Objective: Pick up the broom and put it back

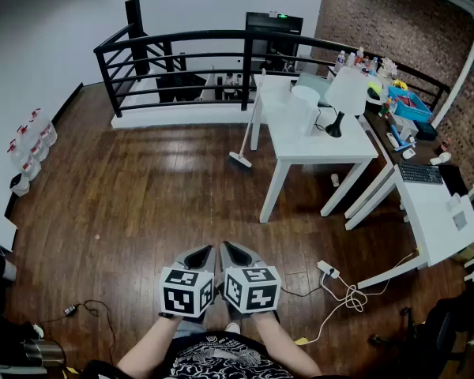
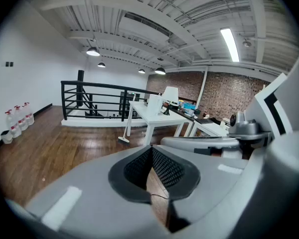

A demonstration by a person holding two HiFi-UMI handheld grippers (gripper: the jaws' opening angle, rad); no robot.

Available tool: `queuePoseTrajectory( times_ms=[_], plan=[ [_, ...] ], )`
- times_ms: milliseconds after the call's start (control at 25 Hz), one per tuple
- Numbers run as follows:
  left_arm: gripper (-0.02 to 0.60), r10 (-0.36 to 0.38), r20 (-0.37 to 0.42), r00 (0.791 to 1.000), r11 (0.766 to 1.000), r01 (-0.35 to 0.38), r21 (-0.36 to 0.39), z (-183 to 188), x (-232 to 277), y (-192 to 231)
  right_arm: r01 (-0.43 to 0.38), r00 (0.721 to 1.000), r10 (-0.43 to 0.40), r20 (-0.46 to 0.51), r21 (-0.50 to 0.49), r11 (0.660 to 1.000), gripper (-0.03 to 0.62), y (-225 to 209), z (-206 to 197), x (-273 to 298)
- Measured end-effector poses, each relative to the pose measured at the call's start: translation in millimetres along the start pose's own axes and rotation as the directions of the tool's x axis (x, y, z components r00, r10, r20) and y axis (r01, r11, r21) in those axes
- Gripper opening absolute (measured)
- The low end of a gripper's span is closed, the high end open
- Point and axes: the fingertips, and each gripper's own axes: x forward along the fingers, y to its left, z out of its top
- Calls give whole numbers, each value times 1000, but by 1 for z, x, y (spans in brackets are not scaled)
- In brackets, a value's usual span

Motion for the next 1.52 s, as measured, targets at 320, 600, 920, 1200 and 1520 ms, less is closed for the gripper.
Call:
queuePoseTrajectory(
  times_ms=[320,600,920,1200,1520],
  plan=[
    [5,20,16,1000,1000,-20,-16,19,32,31,4,1000,-4,11,-16,1000,1,-15,15,37],
    [5,-22,23,999,1000,22,-20,55,84,78,34,999,-34,12,-31,999,1,-28,48,105],
    [5,-80,9,997,997,80,0,108,130,137,90,996,-90,12,-22,996,1,-33,94,183],
    [5,-109,22,994,994,110,-2,145,151,197,116,993,-116,11,-16,993,1,-19,119,245],
    [5,-125,31,992,992,125,-16,165,173,233,148,989,-148,8,13,989,1,-29,130,285]
  ],
)
